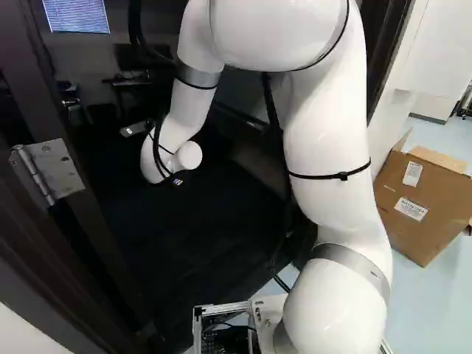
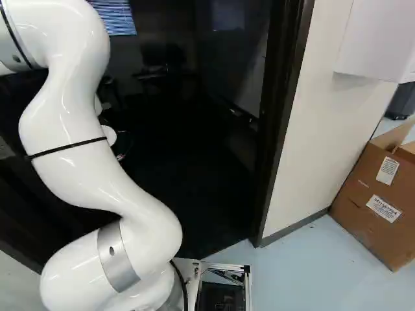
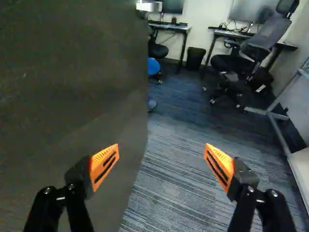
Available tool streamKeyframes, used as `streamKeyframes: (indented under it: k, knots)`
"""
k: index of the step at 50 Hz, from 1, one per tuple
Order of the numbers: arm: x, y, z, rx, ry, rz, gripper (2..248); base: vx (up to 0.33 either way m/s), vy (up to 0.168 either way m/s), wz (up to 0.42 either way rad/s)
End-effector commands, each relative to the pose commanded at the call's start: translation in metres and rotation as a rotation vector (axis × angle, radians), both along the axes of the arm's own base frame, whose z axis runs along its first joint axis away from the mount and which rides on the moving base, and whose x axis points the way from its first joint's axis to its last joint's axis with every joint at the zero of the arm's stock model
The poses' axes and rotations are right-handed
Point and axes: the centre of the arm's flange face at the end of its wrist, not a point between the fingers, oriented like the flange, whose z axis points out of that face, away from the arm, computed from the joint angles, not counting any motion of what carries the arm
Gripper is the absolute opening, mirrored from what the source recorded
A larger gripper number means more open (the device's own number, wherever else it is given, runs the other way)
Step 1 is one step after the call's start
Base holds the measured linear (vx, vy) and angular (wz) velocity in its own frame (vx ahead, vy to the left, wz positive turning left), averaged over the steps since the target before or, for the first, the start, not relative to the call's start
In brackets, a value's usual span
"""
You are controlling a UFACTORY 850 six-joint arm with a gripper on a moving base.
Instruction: Open the door and move inside
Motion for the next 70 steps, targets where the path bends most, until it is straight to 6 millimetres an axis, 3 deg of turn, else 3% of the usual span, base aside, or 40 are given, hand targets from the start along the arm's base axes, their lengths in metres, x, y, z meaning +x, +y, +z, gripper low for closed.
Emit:
streamKeyframes:
  k: [43, 56, 70]
  knots:
    - [0.0, -0.003, 0.0, 0.0, 0.0, -0.004, 247, 0.0, 0.0, 0.0]
    - [0.001, -0.016, 0.003, 0.003, 0.0, -0.027, 247, 0.0, 0.0, 0.0]
    - [0.002, -0.043, 0.007, 0.008, 0.0, -0.073, 247, 0.0, 0.0, 0.0]
